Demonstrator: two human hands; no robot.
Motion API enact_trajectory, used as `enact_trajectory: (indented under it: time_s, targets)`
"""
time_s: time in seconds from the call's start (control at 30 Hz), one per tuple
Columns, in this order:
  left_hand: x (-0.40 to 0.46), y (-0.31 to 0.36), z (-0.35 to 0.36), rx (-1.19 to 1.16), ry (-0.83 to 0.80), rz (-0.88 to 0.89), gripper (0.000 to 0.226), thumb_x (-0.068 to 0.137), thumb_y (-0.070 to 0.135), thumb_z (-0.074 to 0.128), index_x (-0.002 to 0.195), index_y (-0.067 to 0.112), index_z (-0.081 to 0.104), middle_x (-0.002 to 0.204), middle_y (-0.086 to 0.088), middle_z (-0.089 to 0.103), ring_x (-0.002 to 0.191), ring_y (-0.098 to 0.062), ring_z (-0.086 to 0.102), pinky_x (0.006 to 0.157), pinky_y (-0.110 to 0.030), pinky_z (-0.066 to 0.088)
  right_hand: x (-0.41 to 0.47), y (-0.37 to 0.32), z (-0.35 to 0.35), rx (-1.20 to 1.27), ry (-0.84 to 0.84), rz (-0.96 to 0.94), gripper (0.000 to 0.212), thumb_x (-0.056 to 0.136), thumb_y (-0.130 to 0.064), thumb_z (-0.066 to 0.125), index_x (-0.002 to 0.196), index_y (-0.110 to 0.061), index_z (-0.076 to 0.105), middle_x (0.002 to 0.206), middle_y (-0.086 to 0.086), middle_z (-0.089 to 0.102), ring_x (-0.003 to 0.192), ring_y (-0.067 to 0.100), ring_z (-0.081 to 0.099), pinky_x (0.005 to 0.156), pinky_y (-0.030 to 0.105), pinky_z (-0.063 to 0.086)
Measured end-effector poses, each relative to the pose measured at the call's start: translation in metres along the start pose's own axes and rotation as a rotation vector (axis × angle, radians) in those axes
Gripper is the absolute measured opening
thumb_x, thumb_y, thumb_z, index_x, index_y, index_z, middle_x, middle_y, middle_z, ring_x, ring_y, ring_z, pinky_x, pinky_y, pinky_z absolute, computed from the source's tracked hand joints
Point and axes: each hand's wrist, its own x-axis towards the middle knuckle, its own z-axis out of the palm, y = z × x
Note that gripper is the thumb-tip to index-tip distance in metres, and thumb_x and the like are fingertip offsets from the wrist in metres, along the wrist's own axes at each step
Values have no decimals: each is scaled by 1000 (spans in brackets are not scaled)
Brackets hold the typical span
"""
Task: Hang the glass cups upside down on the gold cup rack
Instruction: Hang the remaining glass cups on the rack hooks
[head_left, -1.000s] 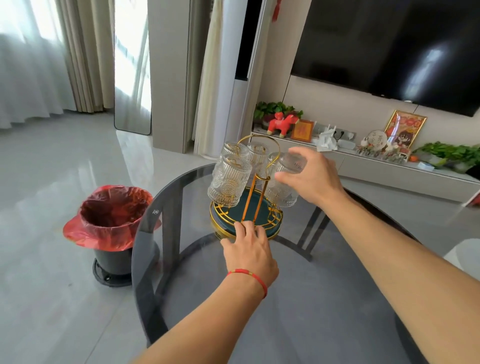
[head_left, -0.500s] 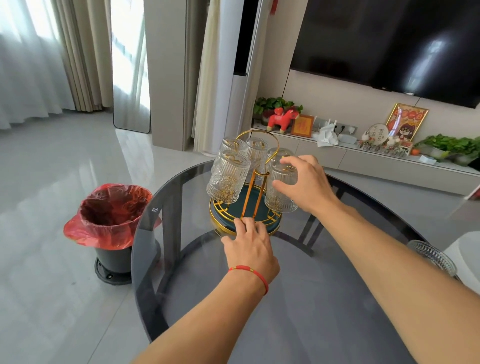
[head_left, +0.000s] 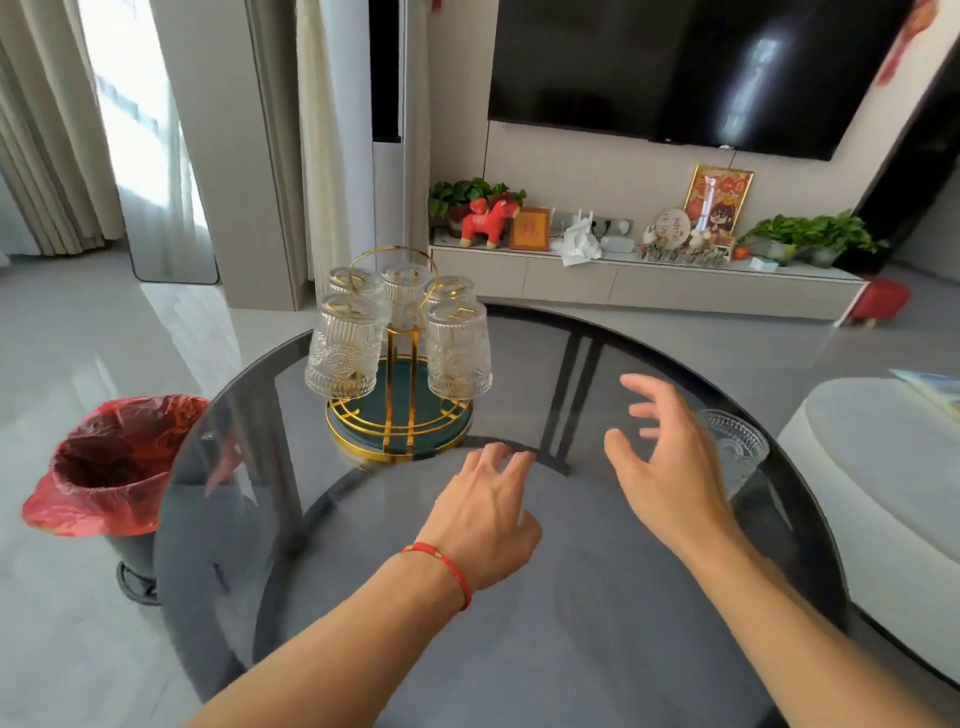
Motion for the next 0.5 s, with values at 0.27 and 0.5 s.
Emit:
enact_trajectory:
  time_s: [0.27, 0.5]
  targets:
    - [10, 78, 39, -257, -22, 129, 59, 88, 25, 68, 143, 18, 50, 136, -4, 58, 119, -19, 57, 102, -32, 48, -3, 55, -74, 250, 332, 406, 22, 90, -10, 61, 105, -21, 72, 99, -11, 72, 83, -5, 67, 75, 24, 51]
    - [95, 164, 64, -401, 60, -28, 95, 77, 38, 81, 152, 17, 27, 143, -13, 43, 128, -32, 49, 102, -34, 42, -6, 105, -95, 242, 394, 655, 21, 90, -17, 61, 111, -18, 68, 90, -13, 67, 75, 2, 60, 66, 25, 47]
